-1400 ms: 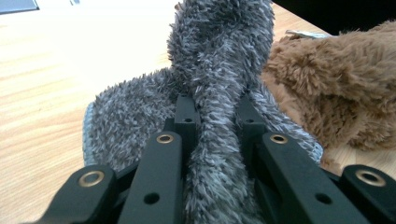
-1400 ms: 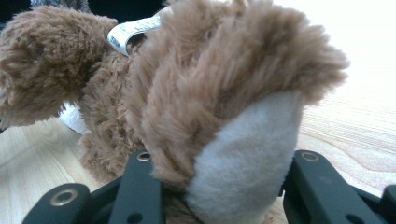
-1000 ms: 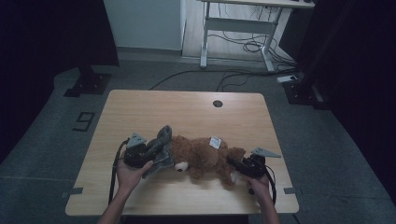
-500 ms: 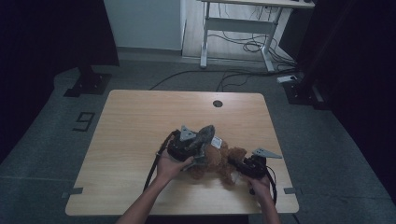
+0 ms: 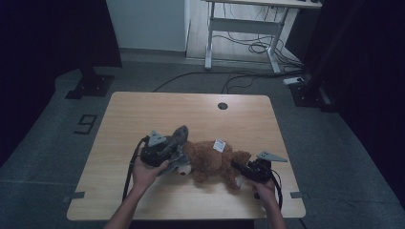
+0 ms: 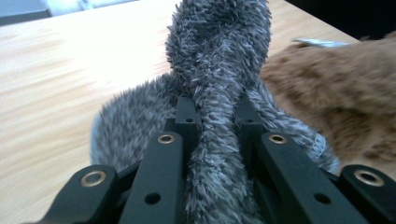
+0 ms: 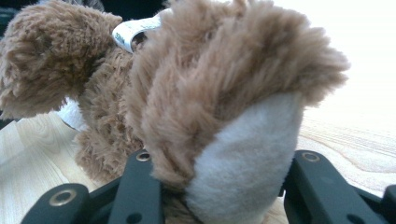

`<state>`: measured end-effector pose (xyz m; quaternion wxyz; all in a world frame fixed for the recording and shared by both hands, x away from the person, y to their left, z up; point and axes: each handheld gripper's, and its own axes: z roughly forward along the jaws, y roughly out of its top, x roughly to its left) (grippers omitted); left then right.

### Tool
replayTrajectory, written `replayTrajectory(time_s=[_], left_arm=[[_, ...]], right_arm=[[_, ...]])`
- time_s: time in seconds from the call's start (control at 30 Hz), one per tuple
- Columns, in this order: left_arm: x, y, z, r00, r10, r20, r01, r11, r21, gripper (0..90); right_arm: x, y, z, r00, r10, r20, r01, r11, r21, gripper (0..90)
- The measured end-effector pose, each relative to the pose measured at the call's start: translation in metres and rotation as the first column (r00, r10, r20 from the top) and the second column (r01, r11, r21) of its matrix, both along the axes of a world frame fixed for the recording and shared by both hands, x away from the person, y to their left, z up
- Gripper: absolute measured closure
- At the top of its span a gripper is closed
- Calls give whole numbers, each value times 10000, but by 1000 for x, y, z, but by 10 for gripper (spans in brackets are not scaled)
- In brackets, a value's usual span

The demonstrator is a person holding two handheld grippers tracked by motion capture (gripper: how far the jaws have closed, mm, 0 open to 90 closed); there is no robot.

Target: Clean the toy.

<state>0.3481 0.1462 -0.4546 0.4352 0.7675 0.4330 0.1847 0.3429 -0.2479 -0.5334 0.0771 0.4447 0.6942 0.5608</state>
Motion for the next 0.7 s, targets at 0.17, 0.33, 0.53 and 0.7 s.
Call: replayTrajectory(time_s=[0.17,0.33,0.53,0.7], left_arm=[[-2,22,-11,9985,439,-315,-443,9989,-133,767],[-4,31,-27,9963,592,-619,-592,9982,11,768],[-4,34,-17,9972,503,-547,-519,9983,-274,766],[-3,28,-1,9989,374,-270,-382,9988,-314,765]], right_arm=[[0,0,0,10000,-29,3,29,10000,3,615],[1,-1,-2,9999,-108,-57,108,9999,-6,615],[1,-2,-2,9999,-142,-44,142,9999,-29,615],[2,-3,-3,9998,-197,-84,196,9998,-16,615]])
